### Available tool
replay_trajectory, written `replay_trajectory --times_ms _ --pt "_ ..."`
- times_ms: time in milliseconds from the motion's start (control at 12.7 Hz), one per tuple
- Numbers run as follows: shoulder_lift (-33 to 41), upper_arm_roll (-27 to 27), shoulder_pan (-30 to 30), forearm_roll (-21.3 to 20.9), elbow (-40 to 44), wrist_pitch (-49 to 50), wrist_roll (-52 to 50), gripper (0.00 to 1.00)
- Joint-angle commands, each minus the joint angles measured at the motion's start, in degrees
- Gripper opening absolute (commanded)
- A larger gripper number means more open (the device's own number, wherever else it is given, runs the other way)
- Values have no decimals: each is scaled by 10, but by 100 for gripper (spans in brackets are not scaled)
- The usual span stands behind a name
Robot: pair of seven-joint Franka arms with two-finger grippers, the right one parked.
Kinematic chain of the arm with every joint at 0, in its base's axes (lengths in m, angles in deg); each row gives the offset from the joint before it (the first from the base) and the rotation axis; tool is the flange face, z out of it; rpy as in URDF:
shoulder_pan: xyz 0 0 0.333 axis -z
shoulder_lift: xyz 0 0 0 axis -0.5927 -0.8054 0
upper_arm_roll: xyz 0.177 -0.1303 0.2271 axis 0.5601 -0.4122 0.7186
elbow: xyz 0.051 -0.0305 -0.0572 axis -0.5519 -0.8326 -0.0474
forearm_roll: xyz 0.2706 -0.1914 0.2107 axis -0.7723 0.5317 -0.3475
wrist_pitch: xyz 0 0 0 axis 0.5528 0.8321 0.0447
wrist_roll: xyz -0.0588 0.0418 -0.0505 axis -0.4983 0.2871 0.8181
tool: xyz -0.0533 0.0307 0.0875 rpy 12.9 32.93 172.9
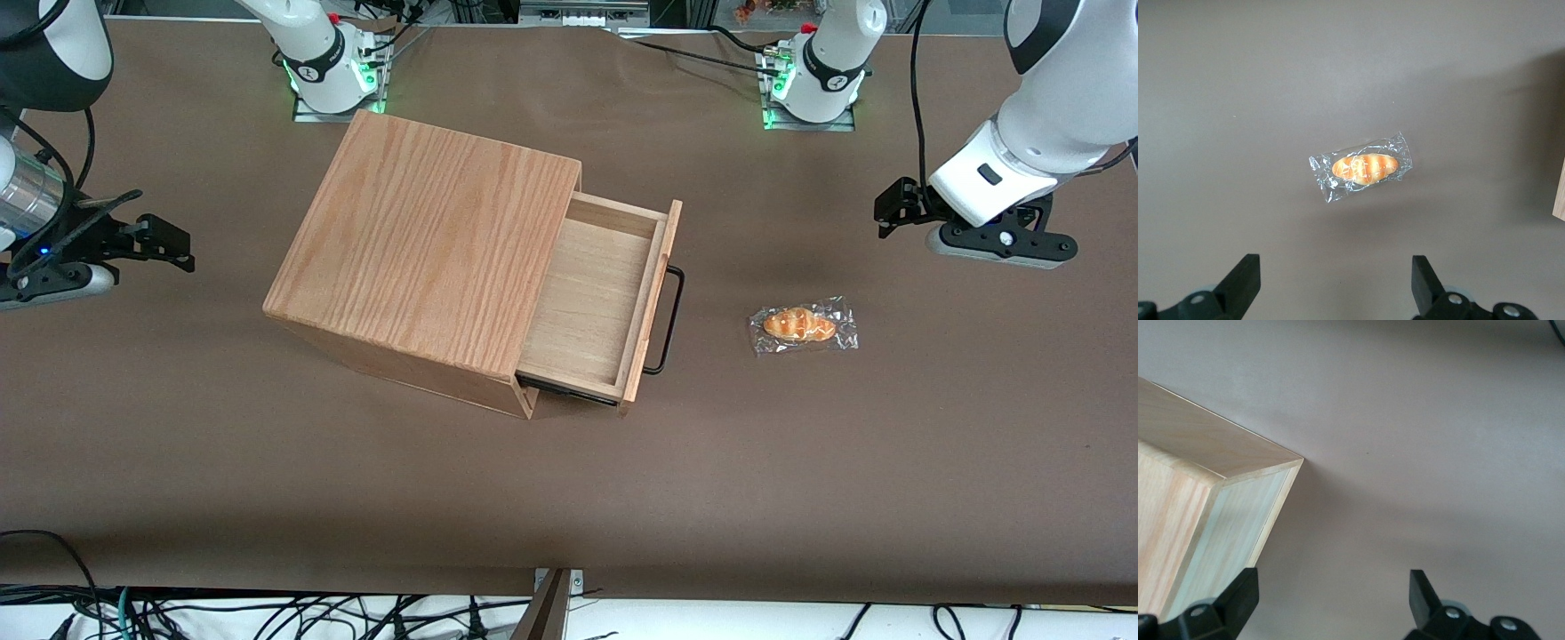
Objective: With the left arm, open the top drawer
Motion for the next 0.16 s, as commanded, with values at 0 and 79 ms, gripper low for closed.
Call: replay_trajectory --times_ms 0,79 --pt "-14 -8 -6 -11 23 14 -2 100" --pt "-14 -7 -7 -11 23 14 -1 100"
